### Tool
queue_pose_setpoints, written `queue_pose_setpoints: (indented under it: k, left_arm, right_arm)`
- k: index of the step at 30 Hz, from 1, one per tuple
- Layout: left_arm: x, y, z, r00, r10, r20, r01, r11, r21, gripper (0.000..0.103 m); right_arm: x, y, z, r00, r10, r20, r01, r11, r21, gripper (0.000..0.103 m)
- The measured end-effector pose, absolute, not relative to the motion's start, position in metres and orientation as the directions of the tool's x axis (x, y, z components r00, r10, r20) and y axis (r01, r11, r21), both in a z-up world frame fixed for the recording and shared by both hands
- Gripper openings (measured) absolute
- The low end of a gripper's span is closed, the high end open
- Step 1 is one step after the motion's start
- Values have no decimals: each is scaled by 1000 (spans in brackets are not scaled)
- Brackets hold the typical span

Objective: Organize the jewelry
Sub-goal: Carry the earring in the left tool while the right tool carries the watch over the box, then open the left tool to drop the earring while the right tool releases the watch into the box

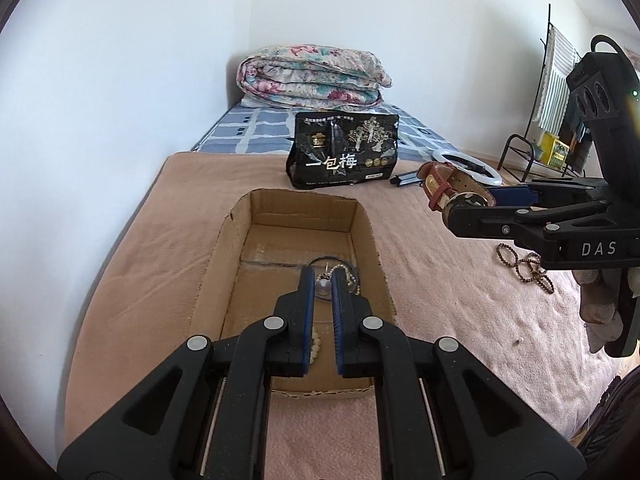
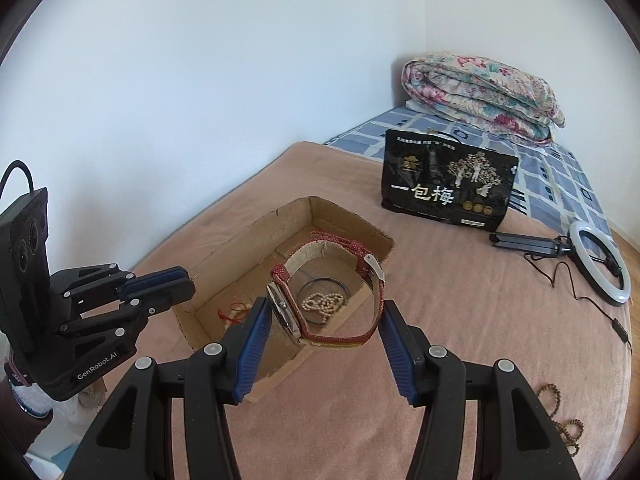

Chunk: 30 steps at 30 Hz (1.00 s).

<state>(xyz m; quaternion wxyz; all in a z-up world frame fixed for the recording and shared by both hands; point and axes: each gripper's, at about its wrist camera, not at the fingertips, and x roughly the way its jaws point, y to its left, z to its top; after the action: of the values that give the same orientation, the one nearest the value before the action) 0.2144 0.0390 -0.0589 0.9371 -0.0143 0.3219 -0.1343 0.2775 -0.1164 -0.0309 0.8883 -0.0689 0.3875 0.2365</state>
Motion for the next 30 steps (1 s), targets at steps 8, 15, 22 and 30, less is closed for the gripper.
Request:
queue_pose_setpoints:
  k: [8, 15, 22, 30]
  left_arm:
    - [224, 61, -70, 755, -231, -614, 204, 972, -114, 6]
    - [228, 65, -79, 748, -218, -627, 186, 975, -118, 6]
    - [234, 67, -84, 743, -215, -634, 176, 976, -124, 6]
    - [238, 66, -89, 733, -220, -644, 178, 975, -131, 7]
  right_arm:
    - [299, -88, -53, 559, 382, -736, -470, 877, 97, 57]
    - [315, -74, -70, 540, 373, -754, -466, 879, 101, 57]
    - [325, -68, -81, 533, 359, -766, -456, 885, 97, 57]
    - [330, -67, -86, 532, 350, -771, -445, 890, 98, 57]
